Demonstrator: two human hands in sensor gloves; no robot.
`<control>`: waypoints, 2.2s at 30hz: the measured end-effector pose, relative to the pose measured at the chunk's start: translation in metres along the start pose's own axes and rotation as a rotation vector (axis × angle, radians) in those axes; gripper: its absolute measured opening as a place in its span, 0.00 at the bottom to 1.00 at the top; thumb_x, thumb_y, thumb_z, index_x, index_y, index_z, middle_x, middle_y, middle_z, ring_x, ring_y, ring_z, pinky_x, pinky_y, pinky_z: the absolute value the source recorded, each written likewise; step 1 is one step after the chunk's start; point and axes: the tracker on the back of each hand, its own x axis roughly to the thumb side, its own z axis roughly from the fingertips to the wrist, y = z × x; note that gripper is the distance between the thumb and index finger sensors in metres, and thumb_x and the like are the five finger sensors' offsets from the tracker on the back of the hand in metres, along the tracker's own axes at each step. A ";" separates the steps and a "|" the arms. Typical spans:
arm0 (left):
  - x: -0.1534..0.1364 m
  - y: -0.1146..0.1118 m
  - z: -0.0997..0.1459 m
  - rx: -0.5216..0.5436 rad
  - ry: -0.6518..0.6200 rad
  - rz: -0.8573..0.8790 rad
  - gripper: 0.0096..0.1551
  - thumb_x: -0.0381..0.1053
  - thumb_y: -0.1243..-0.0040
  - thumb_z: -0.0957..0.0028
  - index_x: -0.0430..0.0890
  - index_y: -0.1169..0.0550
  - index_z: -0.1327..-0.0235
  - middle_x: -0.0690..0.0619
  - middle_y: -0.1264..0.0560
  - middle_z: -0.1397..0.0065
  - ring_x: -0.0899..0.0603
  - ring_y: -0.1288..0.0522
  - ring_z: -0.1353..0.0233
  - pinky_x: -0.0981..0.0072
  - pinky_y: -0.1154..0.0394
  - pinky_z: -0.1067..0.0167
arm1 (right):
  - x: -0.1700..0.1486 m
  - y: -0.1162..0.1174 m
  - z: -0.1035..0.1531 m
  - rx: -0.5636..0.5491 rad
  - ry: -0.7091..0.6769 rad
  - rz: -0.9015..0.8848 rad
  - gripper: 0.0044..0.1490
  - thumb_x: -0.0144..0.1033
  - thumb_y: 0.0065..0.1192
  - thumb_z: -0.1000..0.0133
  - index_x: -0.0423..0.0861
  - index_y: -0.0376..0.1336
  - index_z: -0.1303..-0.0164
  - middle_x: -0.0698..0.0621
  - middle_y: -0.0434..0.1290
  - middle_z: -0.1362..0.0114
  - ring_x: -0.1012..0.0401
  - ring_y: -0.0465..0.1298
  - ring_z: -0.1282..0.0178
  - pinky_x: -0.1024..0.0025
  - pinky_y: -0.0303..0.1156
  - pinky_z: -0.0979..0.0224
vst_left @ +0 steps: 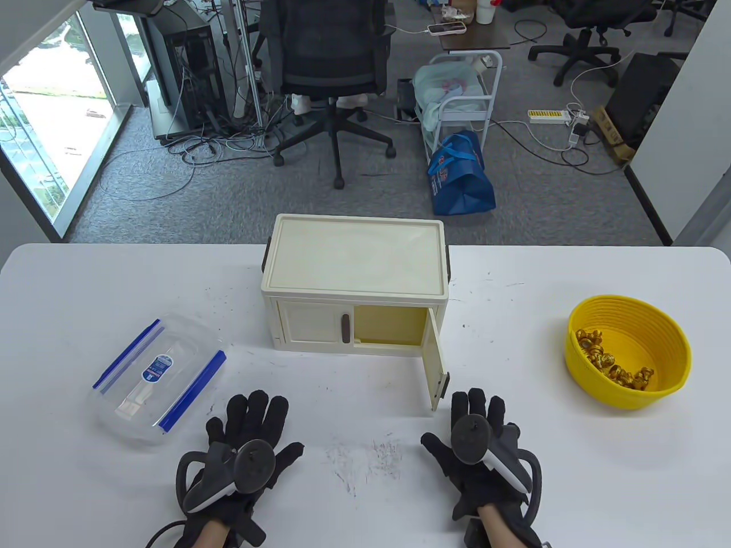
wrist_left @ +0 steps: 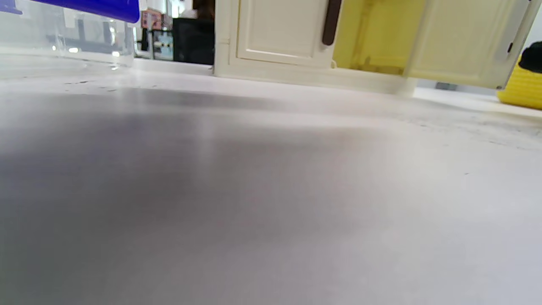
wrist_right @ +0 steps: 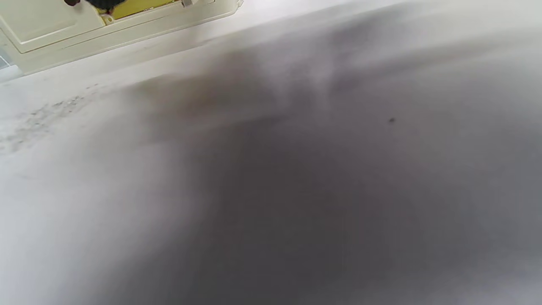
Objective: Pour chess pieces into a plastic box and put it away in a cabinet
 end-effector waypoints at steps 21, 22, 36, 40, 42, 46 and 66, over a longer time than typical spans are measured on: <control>0.077 0.094 -0.098 0.139 0.242 0.036 0.52 0.72 0.59 0.30 0.41 0.47 0.05 0.33 0.41 0.09 0.24 0.37 0.16 0.35 0.32 0.26 | -0.003 0.001 0.007 -0.009 -0.045 -0.022 0.59 0.68 0.48 0.39 0.46 0.31 0.12 0.42 0.31 0.09 0.36 0.33 0.13 0.30 0.38 0.21; 0.080 0.095 -0.108 0.148 0.286 0.047 0.51 0.71 0.56 0.31 0.39 0.44 0.06 0.34 0.36 0.11 0.26 0.32 0.19 0.39 0.28 0.28 | -0.004 0.001 0.007 -0.007 -0.048 -0.033 0.59 0.68 0.48 0.39 0.46 0.32 0.12 0.41 0.31 0.09 0.36 0.33 0.13 0.30 0.38 0.21; 0.096 0.096 -0.189 0.059 0.553 0.034 0.29 0.60 0.49 0.28 0.39 0.19 0.35 0.46 0.12 0.43 0.42 0.12 0.48 0.58 0.15 0.51 | -0.016 -0.004 0.005 0.022 -0.049 -0.129 0.58 0.67 0.48 0.38 0.46 0.32 0.12 0.41 0.32 0.09 0.36 0.34 0.13 0.30 0.39 0.21; 0.101 0.097 -0.190 0.054 0.563 -0.005 0.28 0.59 0.49 0.28 0.38 0.19 0.35 0.46 0.12 0.44 0.42 0.11 0.49 0.58 0.14 0.51 | -0.016 -0.003 0.004 0.023 -0.058 -0.129 0.58 0.67 0.48 0.38 0.46 0.32 0.12 0.41 0.32 0.09 0.36 0.35 0.13 0.30 0.40 0.21; 0.101 0.096 -0.188 0.077 0.571 0.003 0.28 0.59 0.48 0.28 0.38 0.19 0.36 0.46 0.12 0.44 0.42 0.11 0.49 0.58 0.14 0.51 | -0.016 -0.003 0.004 0.027 -0.062 -0.128 0.58 0.67 0.48 0.38 0.46 0.32 0.12 0.41 0.32 0.09 0.35 0.35 0.13 0.30 0.40 0.21; 0.105 0.094 -0.186 0.111 0.556 -0.047 0.28 0.59 0.48 0.28 0.37 0.18 0.37 0.46 0.11 0.45 0.42 0.11 0.50 0.57 0.14 0.52 | -0.015 -0.003 0.005 0.032 -0.061 -0.125 0.57 0.67 0.48 0.38 0.46 0.32 0.12 0.41 0.32 0.09 0.35 0.35 0.13 0.30 0.40 0.21; 0.031 0.089 -0.099 0.008 0.328 0.266 0.28 0.60 0.46 0.30 0.43 0.21 0.28 0.44 0.15 0.34 0.37 0.15 0.38 0.47 0.18 0.43 | -0.017 -0.002 0.006 0.043 -0.060 -0.126 0.57 0.66 0.48 0.37 0.45 0.33 0.12 0.40 0.33 0.09 0.35 0.36 0.13 0.30 0.41 0.21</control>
